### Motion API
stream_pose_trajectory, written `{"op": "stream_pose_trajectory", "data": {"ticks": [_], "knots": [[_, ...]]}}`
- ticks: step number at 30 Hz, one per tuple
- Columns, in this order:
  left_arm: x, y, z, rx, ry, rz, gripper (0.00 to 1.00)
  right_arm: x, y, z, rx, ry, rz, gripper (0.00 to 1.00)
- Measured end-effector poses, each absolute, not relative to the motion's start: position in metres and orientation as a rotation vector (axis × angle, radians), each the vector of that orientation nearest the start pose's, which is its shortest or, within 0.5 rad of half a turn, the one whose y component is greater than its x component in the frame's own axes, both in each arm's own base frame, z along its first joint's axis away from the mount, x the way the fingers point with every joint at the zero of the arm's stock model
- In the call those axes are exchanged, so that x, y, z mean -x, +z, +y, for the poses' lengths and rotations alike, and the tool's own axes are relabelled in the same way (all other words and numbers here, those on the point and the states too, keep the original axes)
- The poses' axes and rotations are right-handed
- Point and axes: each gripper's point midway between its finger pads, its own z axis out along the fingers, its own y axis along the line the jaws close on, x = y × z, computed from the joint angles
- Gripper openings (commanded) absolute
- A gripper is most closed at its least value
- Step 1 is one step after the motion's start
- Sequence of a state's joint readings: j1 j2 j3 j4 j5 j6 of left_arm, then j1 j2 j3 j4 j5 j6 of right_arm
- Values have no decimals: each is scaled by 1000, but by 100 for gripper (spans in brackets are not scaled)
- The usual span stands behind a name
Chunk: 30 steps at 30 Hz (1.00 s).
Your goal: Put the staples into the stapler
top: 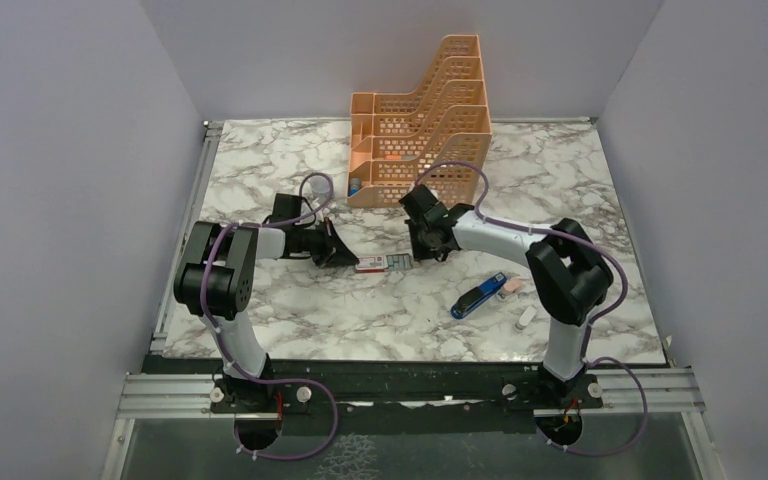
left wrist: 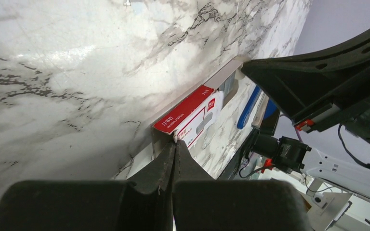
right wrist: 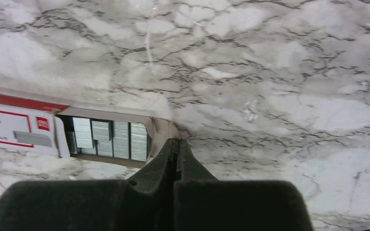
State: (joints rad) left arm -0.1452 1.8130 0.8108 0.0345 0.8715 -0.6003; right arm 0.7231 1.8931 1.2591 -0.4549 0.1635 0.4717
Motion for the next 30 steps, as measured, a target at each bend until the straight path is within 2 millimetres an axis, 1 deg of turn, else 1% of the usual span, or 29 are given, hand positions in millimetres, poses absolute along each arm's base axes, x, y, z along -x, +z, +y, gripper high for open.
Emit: {"op": "stream_pose_trajectory", "data": {"ticks": [8,11,12,14,16,19,23,27,28,30], "knots": [[-305,35,-195,220,-1392,2587,0,-331,25,227,210,142,2635,1],[-305,35,-195,218,-1391,2591,1,-335,25,212,175,126,2636,3],[-305,36,-194,217,-1389,2593,6,-335,26,207,165,122,2634,6],[-307,37,-194,214,-1381,2596,22,-336,28,200,148,120,2630,20],[-309,36,-193,211,-1358,2605,35,-337,29,194,134,114,2626,32],[-310,35,-189,222,-1307,2627,50,-335,33,191,130,118,2618,43],[-311,42,-182,226,-1222,2631,60,-337,54,192,120,153,2565,47],[-314,52,-171,221,-1063,2620,68,-340,80,196,113,201,2495,50],[-315,55,-167,224,-999,2620,69,-340,83,198,115,213,2481,51],[-315,60,-166,210,-901,2615,72,-335,85,199,118,227,2471,51]]}}
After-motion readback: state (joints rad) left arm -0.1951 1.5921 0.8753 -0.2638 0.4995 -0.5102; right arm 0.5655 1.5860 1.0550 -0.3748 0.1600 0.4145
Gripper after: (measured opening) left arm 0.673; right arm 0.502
